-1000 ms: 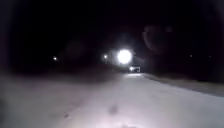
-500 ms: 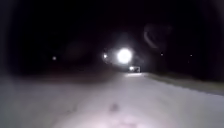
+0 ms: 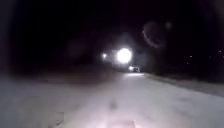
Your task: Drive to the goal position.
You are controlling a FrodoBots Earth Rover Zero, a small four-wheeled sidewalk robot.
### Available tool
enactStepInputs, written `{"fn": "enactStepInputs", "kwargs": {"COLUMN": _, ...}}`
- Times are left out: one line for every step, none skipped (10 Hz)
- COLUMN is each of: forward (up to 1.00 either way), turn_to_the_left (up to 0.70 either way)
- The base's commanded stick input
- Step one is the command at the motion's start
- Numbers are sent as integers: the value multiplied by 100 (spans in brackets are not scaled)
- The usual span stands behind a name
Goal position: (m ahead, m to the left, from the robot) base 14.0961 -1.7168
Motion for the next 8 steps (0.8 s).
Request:
{"fn": "enactStepInputs", "kwargs": {"forward": 100, "turn_to_the_left": 0}}
{"fn": "enactStepInputs", "kwargs": {"forward": 100, "turn_to_the_left": 0}}
{"fn": "enactStepInputs", "kwargs": {"forward": 100, "turn_to_the_left": 0}}
{"fn": "enactStepInputs", "kwargs": {"forward": 100, "turn_to_the_left": 0}}
{"fn": "enactStepInputs", "kwargs": {"forward": 100, "turn_to_the_left": 0}}
{"fn": "enactStepInputs", "kwargs": {"forward": 100, "turn_to_the_left": 0}}
{"fn": "enactStepInputs", "kwargs": {"forward": 100, "turn_to_the_left": 0}}
{"fn": "enactStepInputs", "kwargs": {"forward": 100, "turn_to_the_left": 0}}
